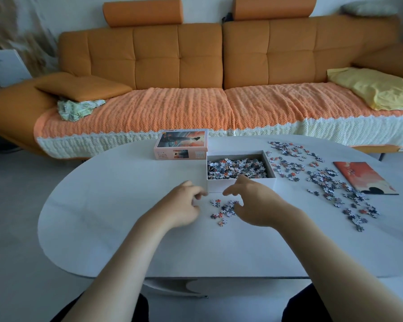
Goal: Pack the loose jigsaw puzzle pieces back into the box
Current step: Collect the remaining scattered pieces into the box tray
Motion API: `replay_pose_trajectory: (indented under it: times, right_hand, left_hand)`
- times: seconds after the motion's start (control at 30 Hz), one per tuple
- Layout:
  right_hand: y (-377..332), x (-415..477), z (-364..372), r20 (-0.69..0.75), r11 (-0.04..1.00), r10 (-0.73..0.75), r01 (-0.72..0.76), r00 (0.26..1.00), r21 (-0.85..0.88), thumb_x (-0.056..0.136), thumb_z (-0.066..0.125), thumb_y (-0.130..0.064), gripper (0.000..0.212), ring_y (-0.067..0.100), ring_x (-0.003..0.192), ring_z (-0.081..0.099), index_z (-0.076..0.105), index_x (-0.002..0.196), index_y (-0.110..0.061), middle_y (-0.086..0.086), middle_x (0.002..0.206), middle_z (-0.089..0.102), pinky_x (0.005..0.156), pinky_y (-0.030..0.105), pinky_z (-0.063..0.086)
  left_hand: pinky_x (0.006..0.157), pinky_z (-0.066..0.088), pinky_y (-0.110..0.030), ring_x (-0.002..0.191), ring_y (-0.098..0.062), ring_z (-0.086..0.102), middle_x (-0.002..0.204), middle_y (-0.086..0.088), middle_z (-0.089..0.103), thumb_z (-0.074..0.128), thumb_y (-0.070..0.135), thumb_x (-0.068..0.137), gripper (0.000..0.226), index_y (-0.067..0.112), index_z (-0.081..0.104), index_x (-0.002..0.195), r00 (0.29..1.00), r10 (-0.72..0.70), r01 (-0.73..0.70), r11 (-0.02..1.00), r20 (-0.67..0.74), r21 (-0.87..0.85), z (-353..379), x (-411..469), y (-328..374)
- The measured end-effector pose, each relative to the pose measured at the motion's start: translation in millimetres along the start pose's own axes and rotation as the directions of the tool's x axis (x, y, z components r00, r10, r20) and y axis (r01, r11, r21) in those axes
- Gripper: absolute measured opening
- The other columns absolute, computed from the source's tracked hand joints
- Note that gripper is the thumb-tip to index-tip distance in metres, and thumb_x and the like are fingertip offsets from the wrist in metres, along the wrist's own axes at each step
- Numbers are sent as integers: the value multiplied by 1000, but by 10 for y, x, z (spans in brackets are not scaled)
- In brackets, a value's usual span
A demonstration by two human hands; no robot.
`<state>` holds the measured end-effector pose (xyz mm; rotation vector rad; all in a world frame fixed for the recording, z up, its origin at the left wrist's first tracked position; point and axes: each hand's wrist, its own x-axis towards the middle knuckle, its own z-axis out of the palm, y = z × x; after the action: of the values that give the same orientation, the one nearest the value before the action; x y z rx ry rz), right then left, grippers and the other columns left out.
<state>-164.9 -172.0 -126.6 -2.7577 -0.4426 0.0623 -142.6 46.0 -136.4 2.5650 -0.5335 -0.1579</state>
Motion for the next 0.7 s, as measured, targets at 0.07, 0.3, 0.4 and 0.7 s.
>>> replay_pose_trajectory:
  times: [0.07, 0.3, 0.4, 0.7]
  right_hand:
    - [4, -16, 11, 84, 999, 33, -29, 996, -44, 86, 56, -24, 51, 17, 99, 58, 49, 136, -34, -7, 128, 43, 84, 31, 49]
    - [43, 77, 103, 118, 996, 81, -85, 990, 26, 90, 50, -7, 43, 13, 91, 48, 60, 124, -31, -4, 116, 49, 78, 21, 37]
    - [56, 62, 61, 113, 994, 92, -99, 989, 56, 90, 49, -7, 44, 11, 92, 48, 59, 127, -29, -4, 117, 50, 79, 19, 36]
    - [-39, -19, 79, 116, 992, 111, -117, 987, 48, 65, 77, -61, 75, 13, 94, 48, 57, 128, -26, -6, 110, 45, 79, 24, 40]
  left_hand:
    - [85, 40, -21, 91, -10, 50, 106, 9, 47, 62, 17, 83, 46, 28, 59, 128, 995, -55, 46, 993, 88, 106, -43, -64, -107]
    - [100, 40, -33, 116, -17, 44, 115, 3, 45, 57, 26, 94, 43, 22, 53, 137, 999, 16, -20, 994, 33, 107, 241, 24, 42]
    - [100, 40, -35, 115, -19, 45, 108, 4, 43, 48, 18, 97, 40, 22, 56, 135, 996, 62, -66, 995, 66, 71, 319, 93, 177]
    - [103, 36, -26, 119, -8, 40, 127, 10, 37, 71, 42, 82, 71, 28, 42, 145, 965, -11, -25, 990, 260, 135, 98, 31, 153]
